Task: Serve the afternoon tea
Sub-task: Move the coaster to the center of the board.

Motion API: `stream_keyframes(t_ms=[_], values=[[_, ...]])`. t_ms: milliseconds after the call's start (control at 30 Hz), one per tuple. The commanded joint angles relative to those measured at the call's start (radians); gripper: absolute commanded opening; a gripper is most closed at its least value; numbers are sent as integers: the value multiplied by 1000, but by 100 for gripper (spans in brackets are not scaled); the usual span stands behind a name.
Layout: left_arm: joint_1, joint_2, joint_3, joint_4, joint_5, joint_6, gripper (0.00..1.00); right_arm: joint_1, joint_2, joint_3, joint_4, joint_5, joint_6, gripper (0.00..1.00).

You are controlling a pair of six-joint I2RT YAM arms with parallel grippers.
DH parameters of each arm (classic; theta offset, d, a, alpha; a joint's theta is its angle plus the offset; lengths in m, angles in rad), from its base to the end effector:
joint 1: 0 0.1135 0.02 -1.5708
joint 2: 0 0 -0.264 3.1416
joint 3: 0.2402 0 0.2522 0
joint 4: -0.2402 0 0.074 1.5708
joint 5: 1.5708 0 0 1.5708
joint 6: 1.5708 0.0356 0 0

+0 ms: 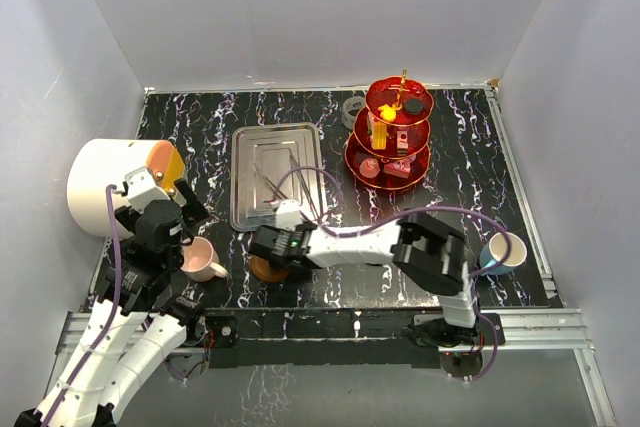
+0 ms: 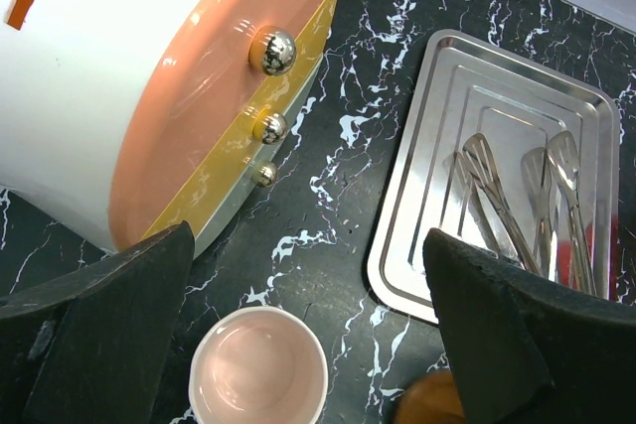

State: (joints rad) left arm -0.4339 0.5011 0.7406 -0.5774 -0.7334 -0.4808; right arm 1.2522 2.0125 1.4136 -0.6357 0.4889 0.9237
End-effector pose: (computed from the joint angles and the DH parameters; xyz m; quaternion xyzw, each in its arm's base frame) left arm 0.1071 -0.0233 0.3234 -0.2251 0.7566 0.0242 0.6134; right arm 0.1424 0.3782 0.1641 -0.1165 0.9503 0.0330 0.2867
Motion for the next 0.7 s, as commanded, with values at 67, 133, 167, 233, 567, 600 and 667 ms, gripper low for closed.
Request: stream_keyframes(t_ms=[67,133,167,233,567,600,667], values=[[0,5,21,4,-10,5,99,-25,-250,-350,-146,70,116,61],[0,6,19,8,-5,8,99,-48,-320,-418,-145,57,133,61],[0,7,19,11,0,11,99,-63,-351,-442,-138,50,136,61],[0,9,19,13,5,14,99,-92,-382,-470,-115,32,126,61],[0,18,19,10,15,14,99,-174,-289,-394,12,-49,41,58],[0,17,19,9,15,14,99,-174,-279,-380,21,-53,40,58],[0,16,20,8,14,13,99,-178,-232,-360,50,-70,37,57]])
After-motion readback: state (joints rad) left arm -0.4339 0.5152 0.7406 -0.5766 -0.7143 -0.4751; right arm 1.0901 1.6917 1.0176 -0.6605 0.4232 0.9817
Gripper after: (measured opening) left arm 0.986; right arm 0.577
